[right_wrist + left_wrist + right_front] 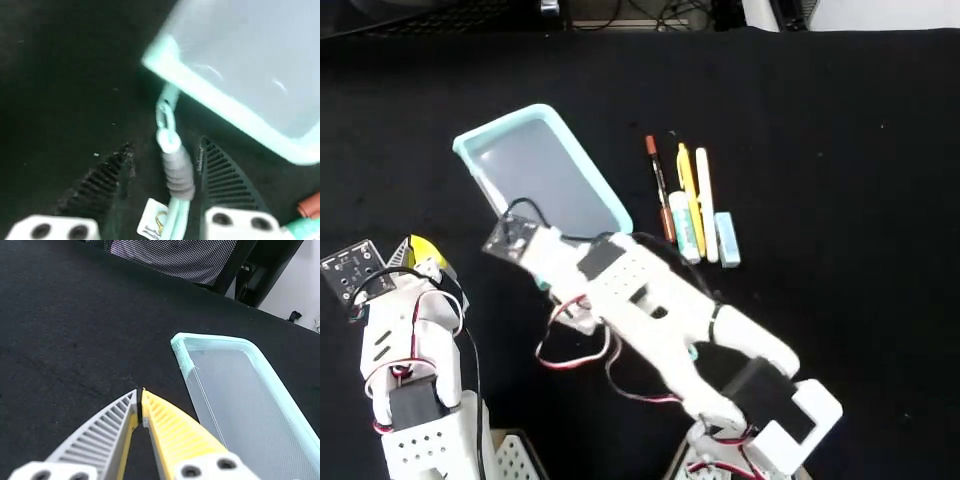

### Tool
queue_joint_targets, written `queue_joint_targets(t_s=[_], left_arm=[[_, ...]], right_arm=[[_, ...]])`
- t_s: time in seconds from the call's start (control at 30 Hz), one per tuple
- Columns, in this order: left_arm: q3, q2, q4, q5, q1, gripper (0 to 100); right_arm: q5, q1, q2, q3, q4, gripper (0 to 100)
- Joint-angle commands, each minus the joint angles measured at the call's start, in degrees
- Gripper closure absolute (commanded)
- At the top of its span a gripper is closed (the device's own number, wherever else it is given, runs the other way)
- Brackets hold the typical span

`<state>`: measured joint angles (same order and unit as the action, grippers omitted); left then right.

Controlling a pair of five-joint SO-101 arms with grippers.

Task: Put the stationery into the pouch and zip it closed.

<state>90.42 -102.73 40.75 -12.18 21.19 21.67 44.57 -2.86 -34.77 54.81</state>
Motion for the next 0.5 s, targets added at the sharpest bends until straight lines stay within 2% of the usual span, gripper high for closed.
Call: queue_joint_targets(t_s=[0.0, 0.23, 0.47], left_arm=[[-1.9, -0.6, -0.3, 0.0, 0.4, 97], [-1.9, -0.6, -0.3, 0.0, 0.5, 97], [-1.9, -0.6, -0.3, 0.0, 0.6, 97]], right_arm=[[-0.4, 2.6, 0.4, 2.8, -1.1, 81.1], [-0.4, 0.8, 1.7, 1.3, -4.4, 81.1], [-0.4, -2.2, 11.6, 6.5, -4.5, 81.2]])
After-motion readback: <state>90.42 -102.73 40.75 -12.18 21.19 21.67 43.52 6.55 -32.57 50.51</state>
